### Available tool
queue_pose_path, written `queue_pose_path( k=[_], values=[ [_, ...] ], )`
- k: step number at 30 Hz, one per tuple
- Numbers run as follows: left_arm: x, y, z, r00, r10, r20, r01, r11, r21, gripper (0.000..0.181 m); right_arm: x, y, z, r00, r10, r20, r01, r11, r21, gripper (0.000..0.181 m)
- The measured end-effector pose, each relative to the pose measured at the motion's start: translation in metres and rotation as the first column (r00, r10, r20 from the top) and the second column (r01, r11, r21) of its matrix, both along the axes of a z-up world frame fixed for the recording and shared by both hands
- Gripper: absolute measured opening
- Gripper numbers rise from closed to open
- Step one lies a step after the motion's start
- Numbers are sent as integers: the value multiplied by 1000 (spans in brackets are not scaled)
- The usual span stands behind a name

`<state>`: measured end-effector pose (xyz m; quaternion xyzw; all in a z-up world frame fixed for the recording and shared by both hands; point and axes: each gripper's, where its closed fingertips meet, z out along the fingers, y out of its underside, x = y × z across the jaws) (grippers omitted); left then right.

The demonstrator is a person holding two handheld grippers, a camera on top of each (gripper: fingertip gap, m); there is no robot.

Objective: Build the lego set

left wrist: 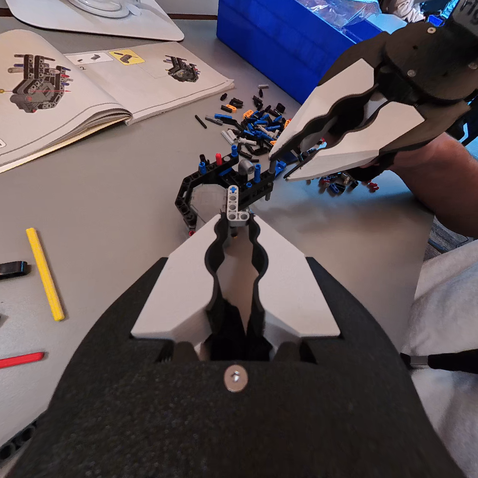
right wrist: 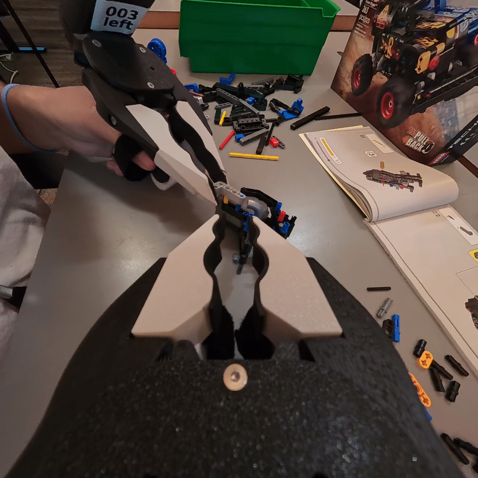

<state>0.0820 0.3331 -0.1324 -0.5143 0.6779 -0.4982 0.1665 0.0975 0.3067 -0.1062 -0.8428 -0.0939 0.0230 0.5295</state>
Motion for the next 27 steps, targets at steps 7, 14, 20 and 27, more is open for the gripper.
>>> queue_pose_path(
  k=[7,14,20,27],
  values=[
    [-1,-1,-1,1000,-14,-14,14,1000,-13,14,0,-1,0,1000,0,2,0,1000,2,16],
    [-1,0,-2,1000,-11,-17,11,1000,-10,14,3,0,5,1000,-15,11,14,999,34,18],
    [-1,0,-2,1000,-10,-17,10,1000,-6,14,7,5,0,996,-48,-81,47,999,-7,44],
    [-3,-1,-4,1000,-18,-17,18,1000,11,14,7,10,-5,997,-72,-28,69,993,-100,43]
  ],
)
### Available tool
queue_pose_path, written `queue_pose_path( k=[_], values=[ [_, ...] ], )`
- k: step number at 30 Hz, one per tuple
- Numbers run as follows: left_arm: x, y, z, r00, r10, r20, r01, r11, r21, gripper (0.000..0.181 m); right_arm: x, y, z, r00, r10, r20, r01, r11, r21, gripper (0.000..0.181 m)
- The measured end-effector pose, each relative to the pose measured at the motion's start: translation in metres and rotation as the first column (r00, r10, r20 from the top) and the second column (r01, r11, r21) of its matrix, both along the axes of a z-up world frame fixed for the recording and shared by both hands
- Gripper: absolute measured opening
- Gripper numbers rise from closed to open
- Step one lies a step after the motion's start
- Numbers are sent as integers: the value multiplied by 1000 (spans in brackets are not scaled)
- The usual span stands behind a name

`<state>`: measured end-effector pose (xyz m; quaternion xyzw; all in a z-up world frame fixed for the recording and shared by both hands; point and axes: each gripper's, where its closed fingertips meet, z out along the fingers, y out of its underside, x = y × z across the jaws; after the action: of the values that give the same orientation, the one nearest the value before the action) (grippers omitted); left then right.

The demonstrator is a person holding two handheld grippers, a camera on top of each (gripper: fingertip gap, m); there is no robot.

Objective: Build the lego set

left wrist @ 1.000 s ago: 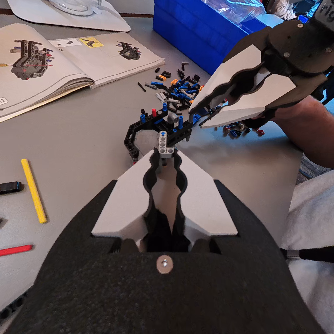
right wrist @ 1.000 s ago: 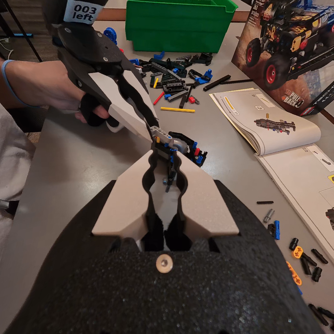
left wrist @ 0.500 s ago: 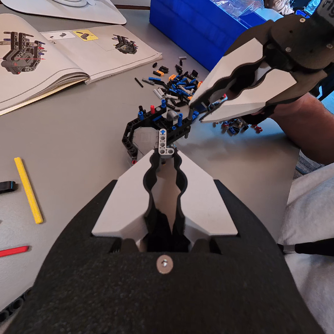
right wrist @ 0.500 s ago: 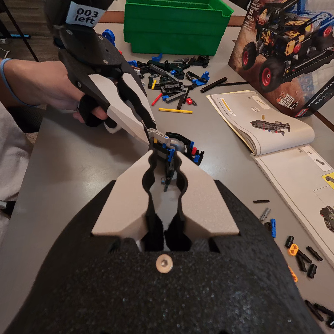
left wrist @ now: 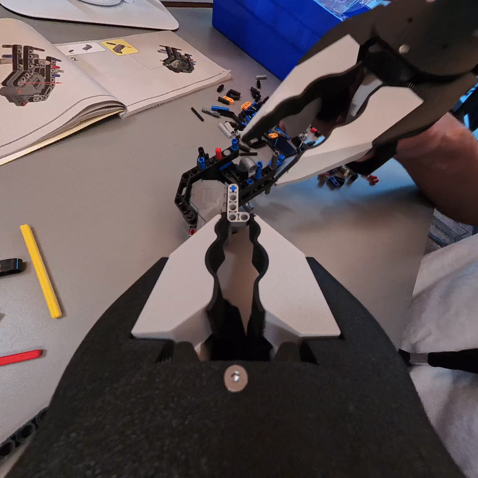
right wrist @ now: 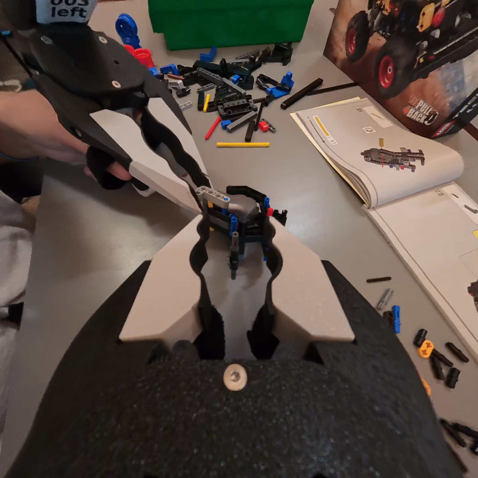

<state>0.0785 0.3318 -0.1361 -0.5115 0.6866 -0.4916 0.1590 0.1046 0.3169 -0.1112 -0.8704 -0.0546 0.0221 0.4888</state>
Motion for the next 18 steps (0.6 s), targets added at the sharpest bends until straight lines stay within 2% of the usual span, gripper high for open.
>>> queue_pose_path(
  k=[4,8,11,13,15,16,18],
  values=[
    [-1,-1,0,1000,-2,7,2,1000,19,14,-7,4,10,987,106,124,-101,994,-40,40],
    [-1,-1,-1,1000,-4,5,4,1000,27,14,-16,14,1,925,213,314,-184,976,-118,37],
    [0,-1,-2,1000,0,4,0,999,37,14,3,19,6,882,166,442,-134,986,-102,30],
    [0,-1,-2,1000,1,9,-2,999,48,14,9,15,15,936,128,328,-118,992,-49,40],
    [-1,-1,-2,1000,5,14,-6,998,59,14,7,9,7,978,149,143,-134,985,-105,50],
    [-1,-1,-2,1000,6,16,-7,998,65,14,9,7,-1,983,148,113,-130,980,-148,54],
    [0,-1,-3,1000,8,18,-9,998,70,14,11,8,-14,976,155,154,-123,973,-195,64]
  ],
)
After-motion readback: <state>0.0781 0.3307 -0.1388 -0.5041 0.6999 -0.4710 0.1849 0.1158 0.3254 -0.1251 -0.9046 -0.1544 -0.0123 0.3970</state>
